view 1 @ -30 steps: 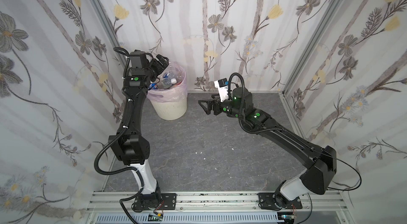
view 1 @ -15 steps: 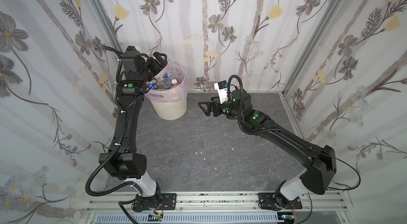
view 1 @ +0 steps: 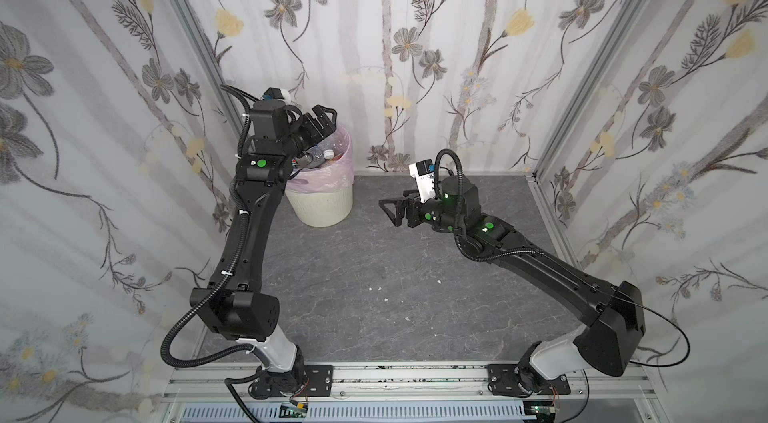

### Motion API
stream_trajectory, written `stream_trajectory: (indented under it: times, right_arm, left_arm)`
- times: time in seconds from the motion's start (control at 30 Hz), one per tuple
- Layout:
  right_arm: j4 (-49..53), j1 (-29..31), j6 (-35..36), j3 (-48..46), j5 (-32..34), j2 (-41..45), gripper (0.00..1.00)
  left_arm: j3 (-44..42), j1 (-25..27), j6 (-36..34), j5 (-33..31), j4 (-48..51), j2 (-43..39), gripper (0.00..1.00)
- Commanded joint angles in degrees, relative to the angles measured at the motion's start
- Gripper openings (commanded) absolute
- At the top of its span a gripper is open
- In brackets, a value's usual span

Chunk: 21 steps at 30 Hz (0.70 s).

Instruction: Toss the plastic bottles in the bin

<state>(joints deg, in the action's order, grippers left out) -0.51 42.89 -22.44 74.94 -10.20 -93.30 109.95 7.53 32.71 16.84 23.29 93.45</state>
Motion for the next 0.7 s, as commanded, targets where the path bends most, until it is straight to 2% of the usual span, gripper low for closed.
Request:
stream_trajectory:
  times: [0.0,0.17,0.4,0.57,0.67]
  right_arm:
    - [-2.30,-0.33,0.58,-2.12,4.50,2.45,1.00]
    - [-2.47,-2.11,2.19,-6.96,10.68,7.64,1.00]
    - [-3.56,-7.11,5.13,-15.17,18.78,13.95,1.00]
    - [-5.43,-10.58,7.58,-22.12,27.50,18.33,1.00]
    - [-9.71,-11.97,11.06,-27.94,34.89,20.83,1.00]
  left_arm:
    - [-3.47,2.75,-6.34,-3.35,-1.64,-2.27,1.00]
    - [-14.99,6.86,-13.22,-6.98,-6.56,-8.01,1.00]
    - [-43.33,8.66,-21.30,-8.04,-25.79,-23.39,1.00]
    - [-57.43,8.65,-26.11,-16.86,-32.80,-31.26,1.00]
    - [-66.57,8.51,-28.23,-25.85,-38.18,-35.37,1.00]
